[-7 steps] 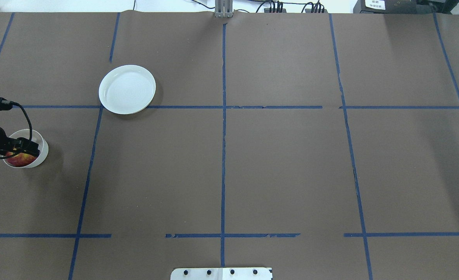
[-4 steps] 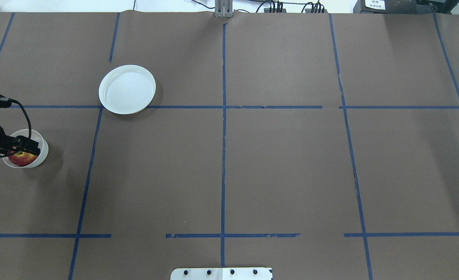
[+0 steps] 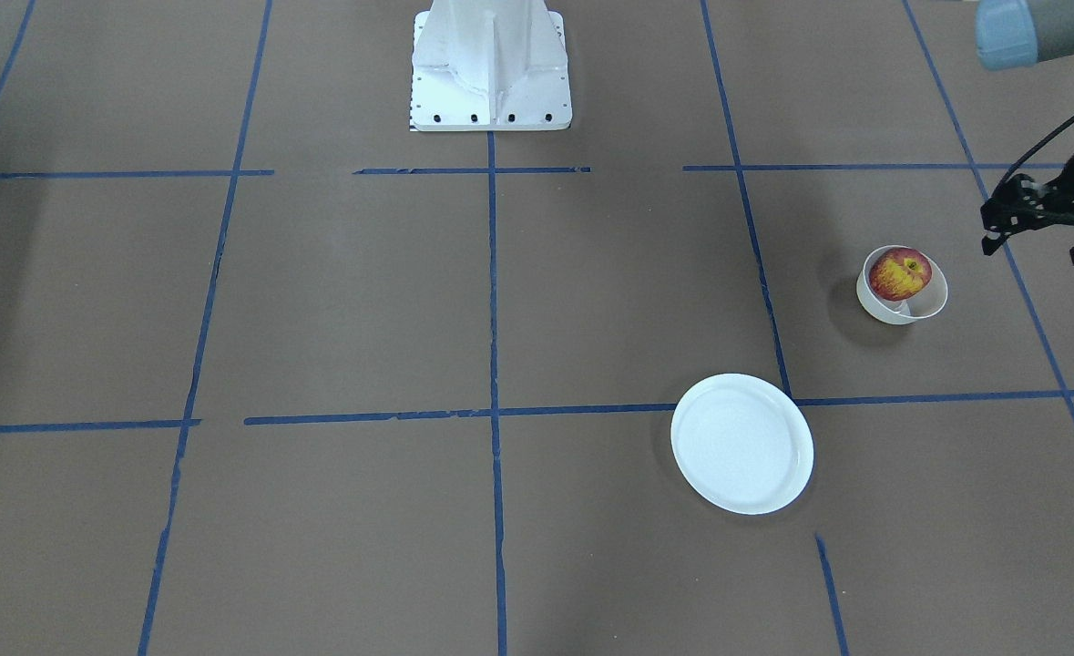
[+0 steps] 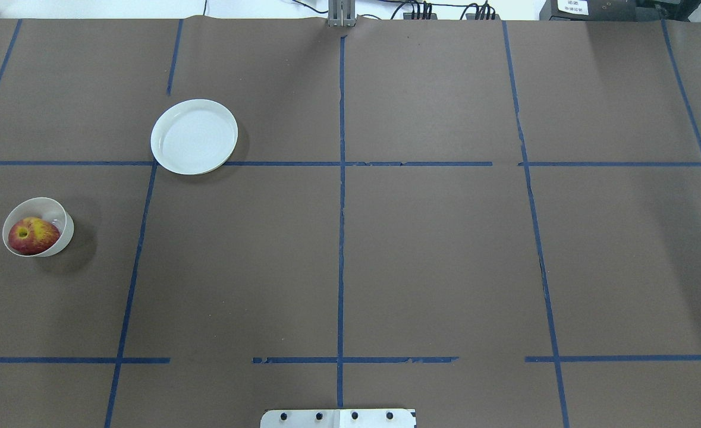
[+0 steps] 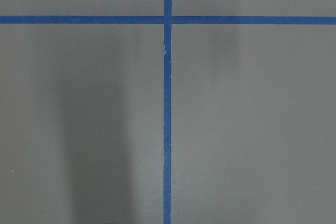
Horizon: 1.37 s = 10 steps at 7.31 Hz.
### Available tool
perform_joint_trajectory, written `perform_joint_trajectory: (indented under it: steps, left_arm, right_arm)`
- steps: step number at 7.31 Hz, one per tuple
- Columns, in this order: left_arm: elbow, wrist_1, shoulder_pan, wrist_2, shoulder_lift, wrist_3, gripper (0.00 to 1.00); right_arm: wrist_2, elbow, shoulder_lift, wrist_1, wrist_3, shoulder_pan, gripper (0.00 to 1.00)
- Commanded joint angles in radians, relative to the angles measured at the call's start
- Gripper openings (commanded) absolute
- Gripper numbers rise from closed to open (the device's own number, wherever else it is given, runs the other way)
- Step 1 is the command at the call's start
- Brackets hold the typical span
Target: Move apple from plate to bowl
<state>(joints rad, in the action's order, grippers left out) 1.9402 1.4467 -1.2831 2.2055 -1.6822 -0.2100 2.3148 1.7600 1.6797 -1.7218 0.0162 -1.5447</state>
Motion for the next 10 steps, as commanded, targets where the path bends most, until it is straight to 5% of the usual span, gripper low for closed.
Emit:
perform_joint_trajectory:
  steps: [1, 3, 5, 8, 10]
  left_arm:
    - [-0.103, -0.005, -0.148, 0.011, 0.021, 0.07, 1.0]
    - [-0.277, 0.032, -0.241, 0.133, 0.056, 0.156, 1.0]
    - [-0.297, 0.055, -0.294, 0.171, 0.113, 0.185, 1.0]
    - [-0.305, 0.266, -0.302, 0.168, 0.235, 0.178, 1.0]
    - [-0.31, 0.267, -0.3, 0.161, 0.234, 0.163, 1.0]
  right_arm:
    - [0.0, 0.001, 0.0, 0.001, 0.001, -0.001, 1.0]
    - [0.0, -0.001, 0.0, 0.001, 0.001, 0.0, 1.0]
    - [0.0, 0.001, 0.0, 0.001, 0.001, 0.0, 1.0]
    - [0.0, -0.001, 0.0, 0.001, 0.001, 0.0, 1.0]
    - [0.0, 0.001, 0.0, 0.001, -0.001, 0.0, 1.0]
